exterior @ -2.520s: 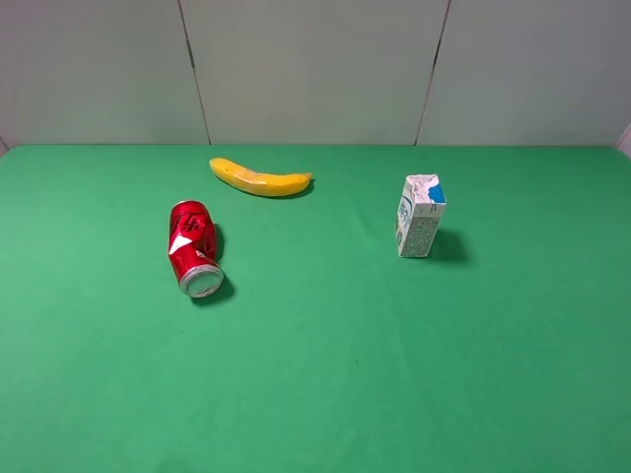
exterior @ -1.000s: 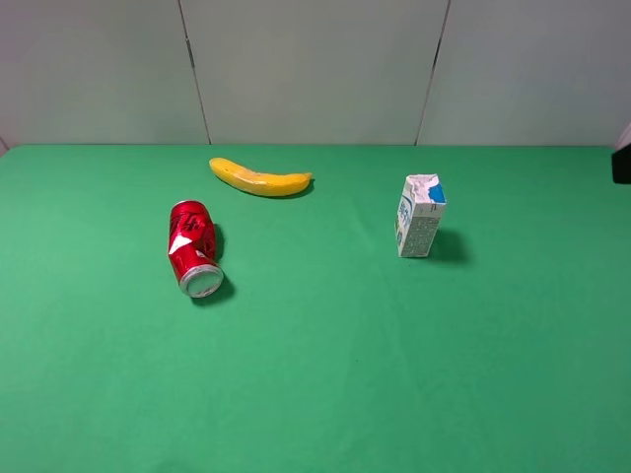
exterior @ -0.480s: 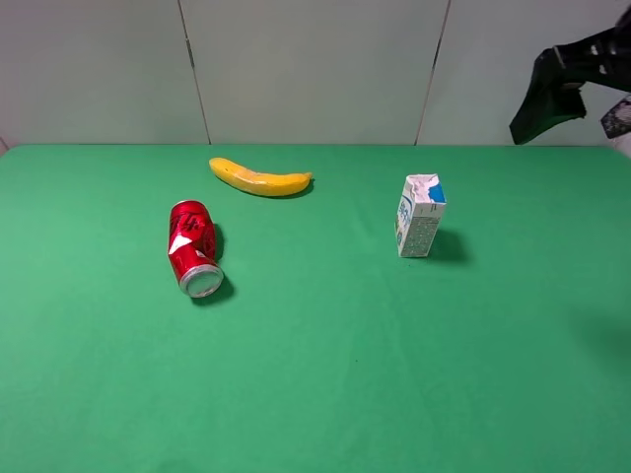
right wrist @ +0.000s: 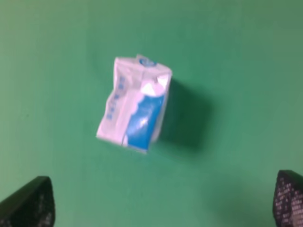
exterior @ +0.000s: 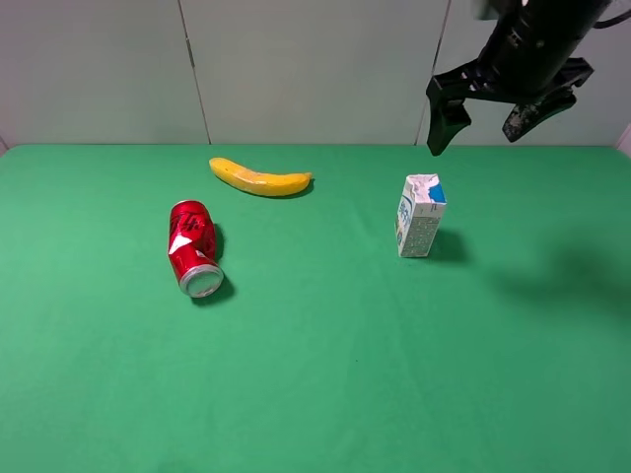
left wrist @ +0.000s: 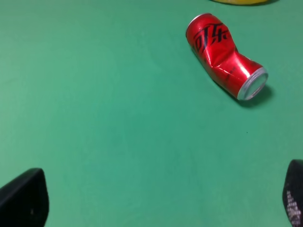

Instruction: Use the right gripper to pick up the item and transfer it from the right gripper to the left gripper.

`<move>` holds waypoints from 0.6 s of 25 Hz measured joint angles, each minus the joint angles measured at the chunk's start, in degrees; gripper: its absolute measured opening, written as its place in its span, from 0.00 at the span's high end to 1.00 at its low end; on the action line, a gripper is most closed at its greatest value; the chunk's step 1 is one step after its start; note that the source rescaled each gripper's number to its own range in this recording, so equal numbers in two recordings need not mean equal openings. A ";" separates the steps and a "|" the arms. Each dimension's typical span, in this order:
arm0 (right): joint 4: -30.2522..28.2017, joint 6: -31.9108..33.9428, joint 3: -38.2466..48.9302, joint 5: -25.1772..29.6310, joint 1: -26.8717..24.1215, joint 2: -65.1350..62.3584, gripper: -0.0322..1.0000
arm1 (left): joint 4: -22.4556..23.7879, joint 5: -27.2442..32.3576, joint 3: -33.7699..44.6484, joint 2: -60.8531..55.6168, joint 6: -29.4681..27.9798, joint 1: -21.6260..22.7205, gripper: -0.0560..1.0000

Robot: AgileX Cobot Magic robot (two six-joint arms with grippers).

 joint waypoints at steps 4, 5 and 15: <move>0.00 0.36 -3.75 0.58 0.00 5.59 0.00 | 0.00 0.00 0.00 0.00 0.00 0.00 0.02; 0.00 0.37 -4.49 0.78 0.00 6.88 0.00 | 0.00 0.00 0.00 0.00 0.00 0.00 0.02; 2.97 0.42 -5.97 0.22 0.00 17.00 0.00 | 0.00 0.00 0.00 0.00 0.00 0.00 0.02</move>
